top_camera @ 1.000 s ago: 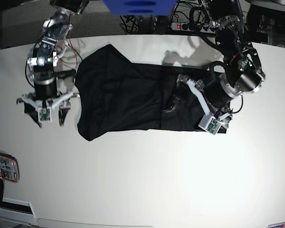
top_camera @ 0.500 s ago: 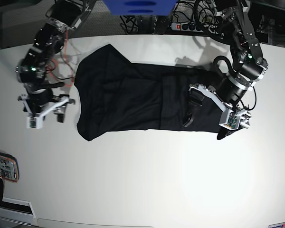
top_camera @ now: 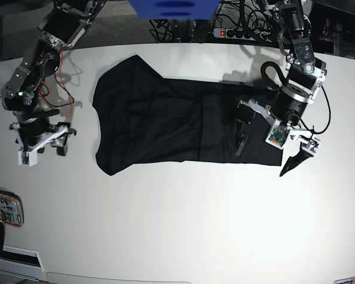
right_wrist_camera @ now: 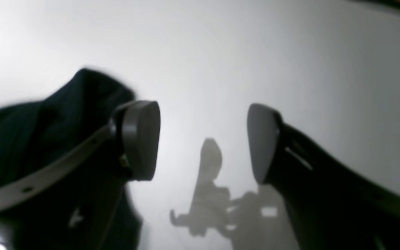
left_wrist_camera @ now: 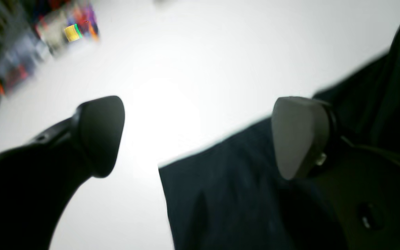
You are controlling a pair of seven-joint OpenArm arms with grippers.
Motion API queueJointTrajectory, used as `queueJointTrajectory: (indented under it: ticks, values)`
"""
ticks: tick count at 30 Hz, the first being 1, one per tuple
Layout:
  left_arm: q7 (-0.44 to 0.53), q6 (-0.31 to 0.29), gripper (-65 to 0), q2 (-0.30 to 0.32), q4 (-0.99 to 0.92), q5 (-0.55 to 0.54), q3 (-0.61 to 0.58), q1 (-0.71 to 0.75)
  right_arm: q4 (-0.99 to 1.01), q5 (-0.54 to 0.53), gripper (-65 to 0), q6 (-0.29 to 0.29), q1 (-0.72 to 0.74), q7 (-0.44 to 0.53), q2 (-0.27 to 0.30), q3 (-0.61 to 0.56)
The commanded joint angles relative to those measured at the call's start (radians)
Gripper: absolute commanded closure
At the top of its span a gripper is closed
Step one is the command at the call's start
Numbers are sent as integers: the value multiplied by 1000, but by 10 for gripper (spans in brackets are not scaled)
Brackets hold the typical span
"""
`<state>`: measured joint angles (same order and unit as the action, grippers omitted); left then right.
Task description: Fold the T-shirt properly
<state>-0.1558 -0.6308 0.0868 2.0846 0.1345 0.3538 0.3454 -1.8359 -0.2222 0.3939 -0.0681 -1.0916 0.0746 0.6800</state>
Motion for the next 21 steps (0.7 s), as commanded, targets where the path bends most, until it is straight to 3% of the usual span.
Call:
queueJointTrajectory:
  ticks: [1,7,9,12,21]
  values:
    - [69,7,-648,5,14,-14,0,11,3,-6,-382,-6,-6,11,14,4]
    - [243,7,-648,5,12,-17,-2,21,106,-9,-382,-5,-9,9,14,4]
    - [250,7,-648,5,12,-14,-3,21,135,-26,-382,4,-8,-14,14,4]
    - [247,7,-648,3,12,-14,-5,25,180,-102,-382,72,-8,-52,14,7]
    - [255,7,-648,3,14,-17,1,59,264,-122,-382,83,-8,-55,11,-9]
